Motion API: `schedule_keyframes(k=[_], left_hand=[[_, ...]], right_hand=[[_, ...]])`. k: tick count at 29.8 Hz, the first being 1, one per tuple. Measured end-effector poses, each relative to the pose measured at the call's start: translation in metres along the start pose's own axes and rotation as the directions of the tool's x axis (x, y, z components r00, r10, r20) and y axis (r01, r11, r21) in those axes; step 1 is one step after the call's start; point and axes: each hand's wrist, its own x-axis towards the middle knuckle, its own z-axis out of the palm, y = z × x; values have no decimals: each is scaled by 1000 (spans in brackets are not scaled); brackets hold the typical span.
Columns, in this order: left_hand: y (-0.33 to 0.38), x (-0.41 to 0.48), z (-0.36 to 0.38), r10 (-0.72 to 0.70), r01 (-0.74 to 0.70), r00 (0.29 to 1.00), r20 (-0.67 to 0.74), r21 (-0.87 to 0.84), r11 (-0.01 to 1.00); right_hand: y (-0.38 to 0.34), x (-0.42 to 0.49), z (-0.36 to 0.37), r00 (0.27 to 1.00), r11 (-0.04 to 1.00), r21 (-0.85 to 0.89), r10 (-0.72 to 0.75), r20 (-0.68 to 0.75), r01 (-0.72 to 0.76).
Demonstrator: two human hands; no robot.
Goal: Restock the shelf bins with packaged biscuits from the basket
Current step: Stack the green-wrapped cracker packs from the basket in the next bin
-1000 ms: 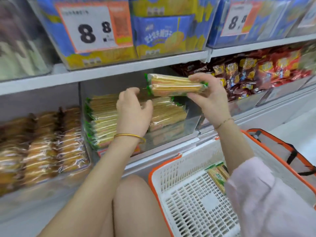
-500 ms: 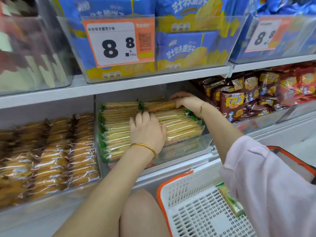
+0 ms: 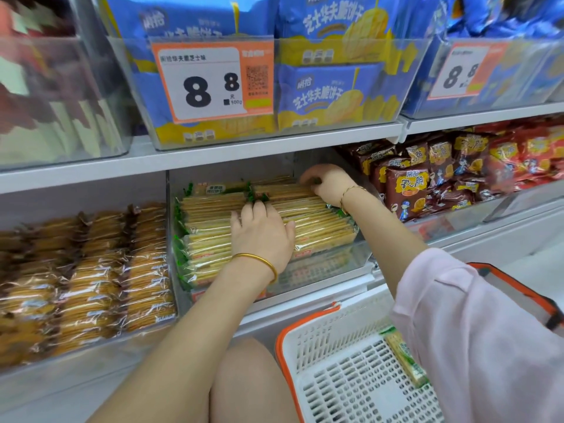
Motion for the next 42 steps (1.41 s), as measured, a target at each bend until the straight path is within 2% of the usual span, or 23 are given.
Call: schedule_keyframes(k=[3, 6, 9, 21, 23, 26, 28, 29, 32, 34, 36, 38, 40, 42], left_hand=[[0, 0, 1, -4, 4, 1000, -5, -6, 1000], [0, 1, 0, -9, 9, 1000, 0, -8, 1000], [0, 1, -1, -12, 12, 1000, 3, -11, 1000], [0, -5, -3, 17, -18, 998, -63, -26, 999], [5, -10, -8, 55, -63, 990, -131, -63, 996], [21, -27, -11, 164, -214, 940, -298, -142, 967], [39, -44, -4, 290, -385, 867, -404, -176, 906], [48, -51, 6, 361, -475, 826, -432, -189, 860], [71, -69, 46, 544, -626, 768, -338, -213, 750], [81, -75, 83, 616, -654, 757, -219, -242, 717], [87, -79, 120, 653, -635, 756, -44, -291, 715], [85, -76, 151, 655, -599, 740, 153, -292, 746], [80, -67, 173, 614, -544, 727, 308, -287, 788], [81, -54, 184, 572, -502, 730, 373, -276, 820]], right_hand=[[-3, 0, 3, 998, 999, -49, 8, -63, -11], [-9, 1, 2, 1000, 986, -168, 2, 7, -1], [-13, 3, -1, 999, 977, -215, 24, 45, -14], [-8, 0, 9, 999, 989, -144, 32, 15, -30], [-9, -14, 3, 998, 995, -99, -12, -55, 7], [-5, -67, -11, 961, 992, 52, -96, -260, 113], [8, -118, -13, 916, 970, 193, -60, -396, 147], [19, -144, -9, 895, 948, 287, 8, -446, 135], [70, -208, 36, 842, 818, 573, 345, -415, -53], [111, -239, 82, 807, 745, 604, 525, -270, -283], [144, -264, 128, 751, 651, 526, 659, -35, -547], [169, -275, 164, 620, 501, 440, 764, 180, -745], [189, -271, 192, 531, 449, 317, 810, 251, -835], [212, -256, 215, 494, 462, 184, 840, 223, -868]])
